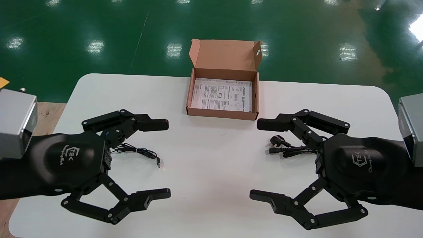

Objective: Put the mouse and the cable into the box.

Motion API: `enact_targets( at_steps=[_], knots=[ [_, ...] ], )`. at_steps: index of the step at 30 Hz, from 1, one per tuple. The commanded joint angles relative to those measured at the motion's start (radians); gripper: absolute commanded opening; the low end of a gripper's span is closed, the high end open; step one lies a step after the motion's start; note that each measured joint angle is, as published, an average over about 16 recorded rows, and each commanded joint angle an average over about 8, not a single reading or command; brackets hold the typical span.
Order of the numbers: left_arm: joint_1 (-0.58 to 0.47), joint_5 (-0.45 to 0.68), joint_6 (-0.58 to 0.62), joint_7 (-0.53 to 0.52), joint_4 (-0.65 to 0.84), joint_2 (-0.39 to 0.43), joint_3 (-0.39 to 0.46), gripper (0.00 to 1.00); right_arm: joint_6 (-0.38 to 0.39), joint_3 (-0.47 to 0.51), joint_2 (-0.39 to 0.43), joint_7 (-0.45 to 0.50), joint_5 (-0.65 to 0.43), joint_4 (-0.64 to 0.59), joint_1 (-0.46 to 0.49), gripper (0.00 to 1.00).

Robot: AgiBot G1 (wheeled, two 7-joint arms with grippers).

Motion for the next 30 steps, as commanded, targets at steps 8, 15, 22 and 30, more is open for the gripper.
enact_targets(
  at_steps=[8, 15, 22, 30],
  knots=[
    [0.0, 0.0, 0.0, 0.0, 0.0, 0.0, 0.0, 1.0, 0.0, 0.0, 0.0, 0.0, 0.0, 0.0, 0.0, 1.0],
    [0.0, 0.0, 0.0, 0.0, 0.0, 0.0, 0.0, 1.0, 0.0, 0.0, 0.0, 0.0, 0.0, 0.0, 0.0, 1.0],
    [-0.001, 0.0, -0.001, 0.0, 0.001, 0.001, 0.0, 1.0, 0.0, 0.0, 0.0, 0.0, 0.0, 0.0, 0.0, 1.0],
    [-0.063, 0.064, 0.04, -0.014, -0.016, 0.014, 0.045, 1.0, -0.006, -0.001, 0.007, -0.014, -0.016, -0.005, 0.007, 1.0]
  ],
)
